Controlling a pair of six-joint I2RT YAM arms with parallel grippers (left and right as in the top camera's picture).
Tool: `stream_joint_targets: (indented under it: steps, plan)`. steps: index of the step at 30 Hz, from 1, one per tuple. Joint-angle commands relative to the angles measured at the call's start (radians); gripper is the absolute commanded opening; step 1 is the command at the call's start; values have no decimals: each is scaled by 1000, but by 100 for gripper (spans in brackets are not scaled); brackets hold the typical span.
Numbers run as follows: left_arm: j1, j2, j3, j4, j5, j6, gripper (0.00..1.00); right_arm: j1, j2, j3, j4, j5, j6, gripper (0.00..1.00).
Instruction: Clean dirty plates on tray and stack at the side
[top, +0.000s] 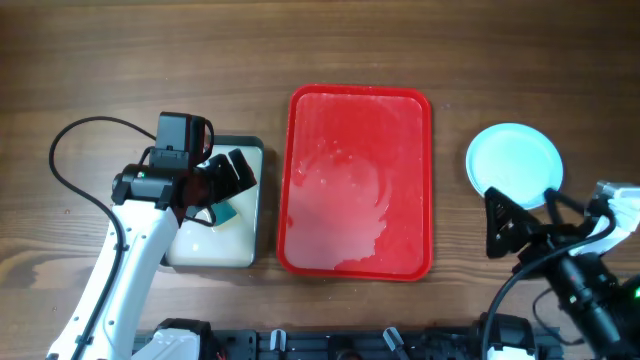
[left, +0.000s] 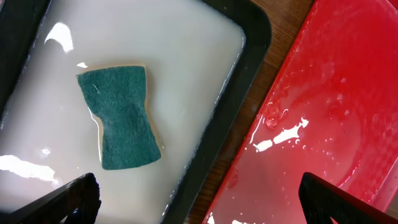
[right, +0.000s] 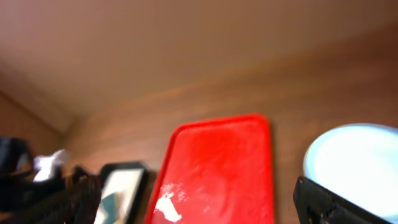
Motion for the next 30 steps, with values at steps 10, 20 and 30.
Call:
stream_joint_targets:
  steps: [10, 20, 30]
  plan:
    - [3, -5, 2, 2, 11, 8, 100, 81, -512, -925, 640, 60, -206, 100]
    - [3, -5, 2, 2, 11, 8, 100, 102, -512, -1128, 981, 67, -206, 100]
    - [3, -5, 2, 2, 11, 8, 100, 102, -510, -1127, 980, 67, -206, 100]
